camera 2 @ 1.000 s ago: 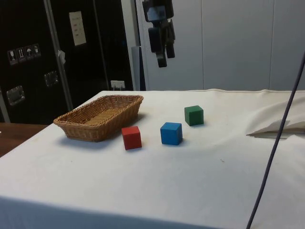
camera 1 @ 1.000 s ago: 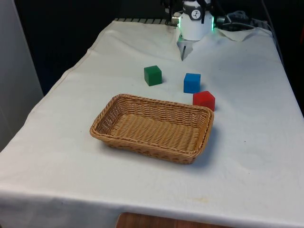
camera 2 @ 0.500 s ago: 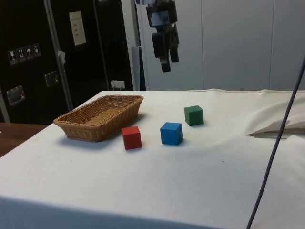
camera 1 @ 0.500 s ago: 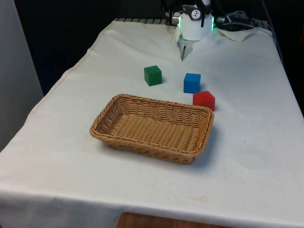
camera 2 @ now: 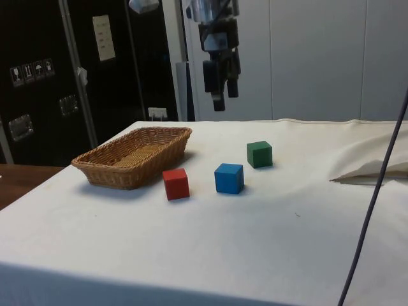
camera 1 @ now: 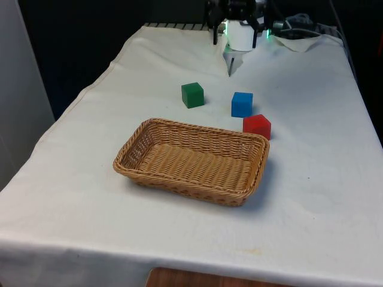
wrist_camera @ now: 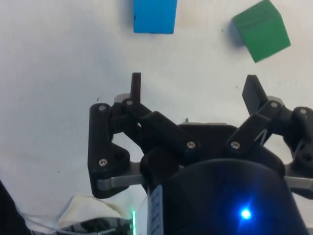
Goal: Pick up the blue cube and place it into the basket.
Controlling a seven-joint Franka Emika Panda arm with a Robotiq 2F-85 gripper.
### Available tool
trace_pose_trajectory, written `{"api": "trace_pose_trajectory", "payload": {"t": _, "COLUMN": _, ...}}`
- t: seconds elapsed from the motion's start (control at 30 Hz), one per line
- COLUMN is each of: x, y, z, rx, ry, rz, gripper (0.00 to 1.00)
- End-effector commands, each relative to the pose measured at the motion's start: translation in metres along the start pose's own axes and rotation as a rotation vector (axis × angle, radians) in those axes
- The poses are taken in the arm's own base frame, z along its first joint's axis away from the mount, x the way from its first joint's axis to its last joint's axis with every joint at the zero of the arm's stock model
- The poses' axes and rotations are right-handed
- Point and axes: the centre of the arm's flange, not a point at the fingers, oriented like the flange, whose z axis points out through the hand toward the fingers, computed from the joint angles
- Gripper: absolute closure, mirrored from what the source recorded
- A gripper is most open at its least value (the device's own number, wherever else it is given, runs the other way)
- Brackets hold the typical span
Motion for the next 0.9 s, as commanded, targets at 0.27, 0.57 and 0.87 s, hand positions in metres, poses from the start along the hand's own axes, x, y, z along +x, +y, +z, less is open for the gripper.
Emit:
{"api": "trace_pose_trajectory", "payload": {"t": 0.27, "x": -0.003, "y": -0.001, "z": 0.02, "rx": 0.015, "ry": 0.04, "rz": 0.019, "gripper": 0.0}}
{"api": "trace_pose_trajectory", "payload": {"t": 0.57, "x": -0.002, "y": -0.006, "z": 0.042, "rx": 0.021, "ry": 0.066, "rz": 0.016, "gripper": 0.0}}
{"api": "trace_pose_trajectory", "payload": {"t": 0.87, "x": -0.002, "y": -0.01, "z": 0.067, "rx": 0.028, "ry": 0.084, "rz": -0.001, "gripper": 0.0}}
